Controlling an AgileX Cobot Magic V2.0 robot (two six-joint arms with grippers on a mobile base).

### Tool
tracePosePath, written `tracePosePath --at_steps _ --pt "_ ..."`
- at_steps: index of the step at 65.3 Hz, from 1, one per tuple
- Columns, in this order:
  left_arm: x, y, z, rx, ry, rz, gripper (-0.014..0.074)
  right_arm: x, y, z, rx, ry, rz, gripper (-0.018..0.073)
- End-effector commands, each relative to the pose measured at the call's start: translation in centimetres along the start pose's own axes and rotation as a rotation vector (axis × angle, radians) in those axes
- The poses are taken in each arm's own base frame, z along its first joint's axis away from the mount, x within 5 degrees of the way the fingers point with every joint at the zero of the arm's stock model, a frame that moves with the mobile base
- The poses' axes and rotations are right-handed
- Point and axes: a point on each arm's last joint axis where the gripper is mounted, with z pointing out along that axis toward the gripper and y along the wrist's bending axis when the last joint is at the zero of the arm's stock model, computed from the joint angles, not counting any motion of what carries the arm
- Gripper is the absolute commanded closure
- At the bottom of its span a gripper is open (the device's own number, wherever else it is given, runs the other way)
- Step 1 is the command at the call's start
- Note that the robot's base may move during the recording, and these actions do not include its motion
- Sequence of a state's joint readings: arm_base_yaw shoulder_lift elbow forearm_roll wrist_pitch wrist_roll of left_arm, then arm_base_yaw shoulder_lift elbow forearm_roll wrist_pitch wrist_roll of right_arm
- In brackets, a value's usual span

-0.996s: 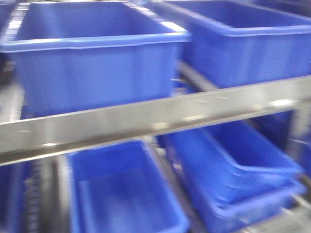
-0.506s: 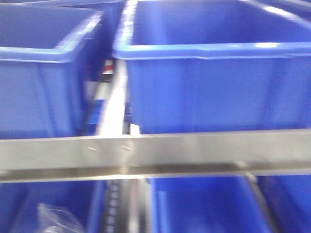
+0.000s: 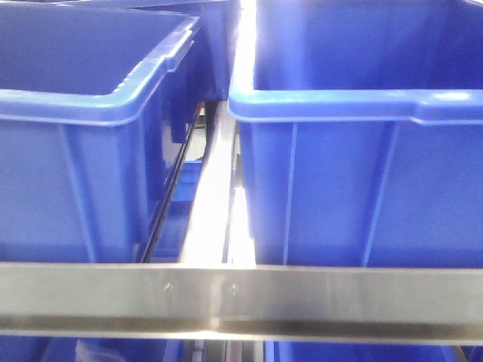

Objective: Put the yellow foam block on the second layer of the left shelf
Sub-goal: 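Move the right gripper with the cube over the blue bin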

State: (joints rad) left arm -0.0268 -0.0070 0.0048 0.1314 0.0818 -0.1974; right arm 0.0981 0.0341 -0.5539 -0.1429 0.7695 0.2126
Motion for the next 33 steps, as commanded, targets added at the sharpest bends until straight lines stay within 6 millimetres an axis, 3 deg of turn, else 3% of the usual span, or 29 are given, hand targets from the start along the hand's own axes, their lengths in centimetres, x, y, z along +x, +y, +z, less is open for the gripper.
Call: tracePosePath --at_steps 1,33 --pt "0.14 -0.11 0.15 0.018 -0.052 -0.006 0.046 -1.48 0.14 -0.24 -0.006 -0.096 -0.018 0.0303" --pt "0.14 -0.11 0.15 0.018 -0.052 -0.006 0.046 -1.48 0.14 -0.24 -0.006 -0.096 -0.018 0.0303"
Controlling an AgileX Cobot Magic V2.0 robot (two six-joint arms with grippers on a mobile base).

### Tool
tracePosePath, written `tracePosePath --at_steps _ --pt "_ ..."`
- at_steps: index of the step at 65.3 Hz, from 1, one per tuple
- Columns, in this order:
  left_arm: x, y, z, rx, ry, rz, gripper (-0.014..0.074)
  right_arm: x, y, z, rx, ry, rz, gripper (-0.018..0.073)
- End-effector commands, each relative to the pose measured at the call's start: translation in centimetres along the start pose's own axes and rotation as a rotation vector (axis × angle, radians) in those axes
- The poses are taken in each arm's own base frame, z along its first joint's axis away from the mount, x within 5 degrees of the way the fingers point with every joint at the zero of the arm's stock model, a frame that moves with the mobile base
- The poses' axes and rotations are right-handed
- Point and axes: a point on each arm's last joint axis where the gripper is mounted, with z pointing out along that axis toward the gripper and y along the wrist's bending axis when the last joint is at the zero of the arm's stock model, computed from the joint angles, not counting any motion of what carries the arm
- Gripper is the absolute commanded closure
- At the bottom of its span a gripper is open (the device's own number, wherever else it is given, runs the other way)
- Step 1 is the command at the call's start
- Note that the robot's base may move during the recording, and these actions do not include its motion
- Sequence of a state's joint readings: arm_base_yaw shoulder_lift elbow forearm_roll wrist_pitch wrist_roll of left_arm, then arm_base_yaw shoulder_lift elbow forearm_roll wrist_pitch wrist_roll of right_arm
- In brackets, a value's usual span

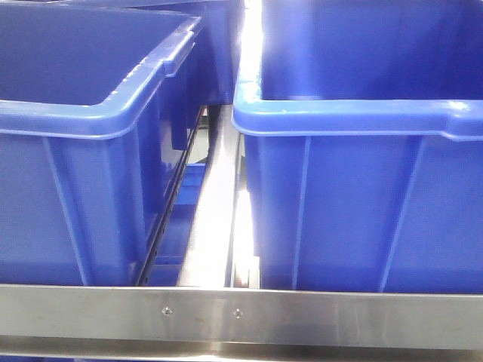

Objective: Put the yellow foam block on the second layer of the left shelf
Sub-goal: 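Move the right gripper with the cube over the blue bin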

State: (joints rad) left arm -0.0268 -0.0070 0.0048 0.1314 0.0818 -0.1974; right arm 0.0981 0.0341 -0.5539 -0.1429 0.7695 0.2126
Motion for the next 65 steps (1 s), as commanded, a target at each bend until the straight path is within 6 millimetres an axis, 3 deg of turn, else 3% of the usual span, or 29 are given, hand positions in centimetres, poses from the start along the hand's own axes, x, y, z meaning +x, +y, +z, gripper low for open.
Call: tracePosePath --at_steps 1,31,41,55,65 --pt "0.1 -0.1 0.1 0.018 -0.052 -0.006 0.046 -1.5 0.1 -0.2 -0.006 -0.096 -0.018 0.0303" --pt "0.1 -0.1 0.1 0.018 -0.052 -0.006 0.046 -1.6 0.2 -0.3 -0.015 -0.104 -0.009 0.0303" --pt "0.1 -0.1 0.1 0.018 -0.052 -0.006 0.046 -3.7 0.9 0.8 -0.049 -0.075 -0.017 0.0303" --pt "0.1 -0.1 0.1 0.018 -0.052 -0.006 0.046 -7.6 2.8 5.4 -0.17 0.039 -0.152 0.0303" --pt "0.1 -0.1 0.1 0.018 -0.052 -0.006 0.046 -9.0 4.6 10.4 -0.219 0.179 -0.187 0.0303"
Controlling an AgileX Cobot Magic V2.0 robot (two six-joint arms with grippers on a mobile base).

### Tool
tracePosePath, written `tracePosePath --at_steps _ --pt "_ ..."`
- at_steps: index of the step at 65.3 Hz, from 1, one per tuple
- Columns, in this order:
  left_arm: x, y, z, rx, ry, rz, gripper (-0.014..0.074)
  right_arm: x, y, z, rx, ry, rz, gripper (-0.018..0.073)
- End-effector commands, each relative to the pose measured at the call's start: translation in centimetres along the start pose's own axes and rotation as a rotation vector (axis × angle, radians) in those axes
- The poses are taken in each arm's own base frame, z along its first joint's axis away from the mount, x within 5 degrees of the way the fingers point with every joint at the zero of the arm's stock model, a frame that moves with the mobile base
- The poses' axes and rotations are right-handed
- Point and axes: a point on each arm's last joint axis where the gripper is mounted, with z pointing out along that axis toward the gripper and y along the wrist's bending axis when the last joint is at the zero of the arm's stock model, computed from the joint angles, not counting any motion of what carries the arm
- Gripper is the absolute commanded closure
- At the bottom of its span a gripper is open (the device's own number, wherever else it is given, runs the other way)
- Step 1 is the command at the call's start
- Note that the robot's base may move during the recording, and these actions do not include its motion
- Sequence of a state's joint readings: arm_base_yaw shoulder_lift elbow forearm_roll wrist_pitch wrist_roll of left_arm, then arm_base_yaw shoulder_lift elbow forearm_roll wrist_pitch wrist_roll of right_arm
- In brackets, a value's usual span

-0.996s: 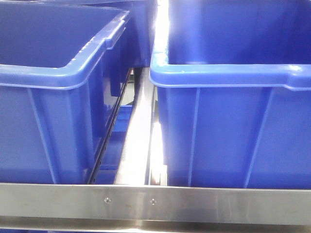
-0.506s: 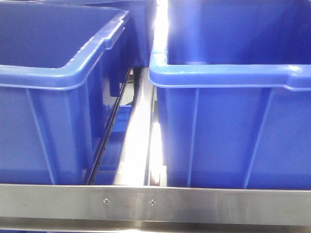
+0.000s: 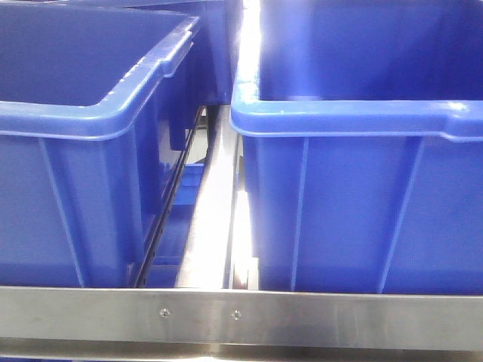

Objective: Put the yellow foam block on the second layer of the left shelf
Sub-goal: 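Move the right gripper with the cube over the blue bin, then lower the cube into the blue bin and open the right gripper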

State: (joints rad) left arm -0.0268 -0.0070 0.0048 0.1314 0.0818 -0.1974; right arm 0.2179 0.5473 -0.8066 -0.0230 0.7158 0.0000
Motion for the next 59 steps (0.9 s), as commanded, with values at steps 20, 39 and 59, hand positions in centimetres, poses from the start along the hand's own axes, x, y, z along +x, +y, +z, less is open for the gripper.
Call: tracePosePath --at_steps 20,39,59 --pt "0.1 -0.1 0.1 0.018 -0.052 -0.006 0.046 -5.7 0.8 12.9 -0.031 0.201 -0.032 0.0303" --pt "0.1 -0.1 0.1 0.018 -0.052 -0.006 0.046 -4.8 1.1 21.1 -0.035 0.373 -0.035 0.0303" --pt "0.1 -0.1 0.1 0.018 -0.052 -0.006 0.046 -1.4 1.4 27.2 -0.038 0.475 -0.039 0.0303"
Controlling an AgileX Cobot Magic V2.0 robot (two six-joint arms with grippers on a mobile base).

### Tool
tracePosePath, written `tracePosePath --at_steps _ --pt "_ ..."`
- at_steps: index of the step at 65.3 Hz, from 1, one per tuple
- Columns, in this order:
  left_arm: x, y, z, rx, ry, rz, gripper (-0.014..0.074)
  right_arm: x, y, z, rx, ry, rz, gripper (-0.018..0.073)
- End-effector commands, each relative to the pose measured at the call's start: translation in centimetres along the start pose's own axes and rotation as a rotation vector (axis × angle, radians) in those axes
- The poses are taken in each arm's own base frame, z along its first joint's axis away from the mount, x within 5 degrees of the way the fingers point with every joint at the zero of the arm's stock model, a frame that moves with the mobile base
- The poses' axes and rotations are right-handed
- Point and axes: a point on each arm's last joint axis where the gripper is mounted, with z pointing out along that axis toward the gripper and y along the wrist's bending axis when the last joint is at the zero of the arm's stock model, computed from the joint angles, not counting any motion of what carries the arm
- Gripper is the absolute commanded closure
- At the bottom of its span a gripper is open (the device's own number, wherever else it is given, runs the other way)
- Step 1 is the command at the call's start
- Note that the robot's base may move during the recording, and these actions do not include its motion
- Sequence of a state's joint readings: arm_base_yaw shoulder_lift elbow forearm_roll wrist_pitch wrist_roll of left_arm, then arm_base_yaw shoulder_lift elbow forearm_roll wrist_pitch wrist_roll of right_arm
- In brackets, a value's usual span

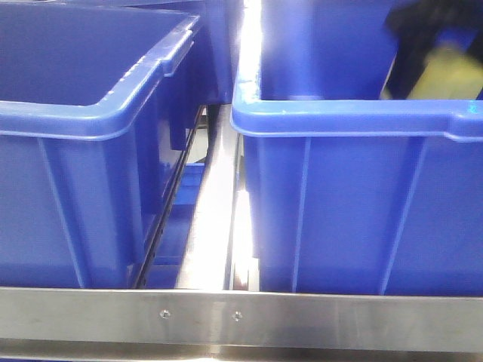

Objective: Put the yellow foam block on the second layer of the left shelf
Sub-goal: 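Lower the cube into the blue bin and open the right gripper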

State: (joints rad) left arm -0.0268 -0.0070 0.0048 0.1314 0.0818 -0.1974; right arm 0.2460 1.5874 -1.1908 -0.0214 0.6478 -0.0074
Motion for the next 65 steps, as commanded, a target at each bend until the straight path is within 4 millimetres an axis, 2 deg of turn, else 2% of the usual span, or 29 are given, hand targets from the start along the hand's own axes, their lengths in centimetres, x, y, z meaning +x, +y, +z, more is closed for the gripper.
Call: tracePosePath --at_steps 1,11,20,25,35,56,65 --pt "0.1 -0.1 0.1 0.018 -0.052 -0.006 0.046 -1.7 0.0 -0.5 0.003 -0.108 -0.008 0.0303" --pt "0.1 -0.1 0.1 0.018 -0.052 -0.006 0.046 -1.4 0.0 1.5 0.002 -0.065 -0.009 0.0303" --pt "0.1 -0.1 0.1 0.018 -0.052 -0.006 0.046 -1.3 0.0 1.8 0.001 -0.051 -0.009 0.028" --pt "0.1 -0.1 0.1 0.018 -0.052 -0.006 0.046 -1.5 0.0 1.6 0.001 -0.052 -0.009 0.0193" --pt "0.1 -0.1 0.1 0.018 -0.052 -0.006 0.046 -2.2 0.0 1.0 0.002 -0.062 -0.008 -0.0084" --pt "0.1 -0.1 0.1 0.018 -0.052 -0.006 0.046 -3.9 -0.1 -1.5 0.004 -0.028 -0.006 -0.0064" --pt "0.1 -0.1 0.1 0.018 -0.052 -0.006 0.046 -3.8 -0.2 -3.5 0.005 -0.043 -0.005 -0.0051"
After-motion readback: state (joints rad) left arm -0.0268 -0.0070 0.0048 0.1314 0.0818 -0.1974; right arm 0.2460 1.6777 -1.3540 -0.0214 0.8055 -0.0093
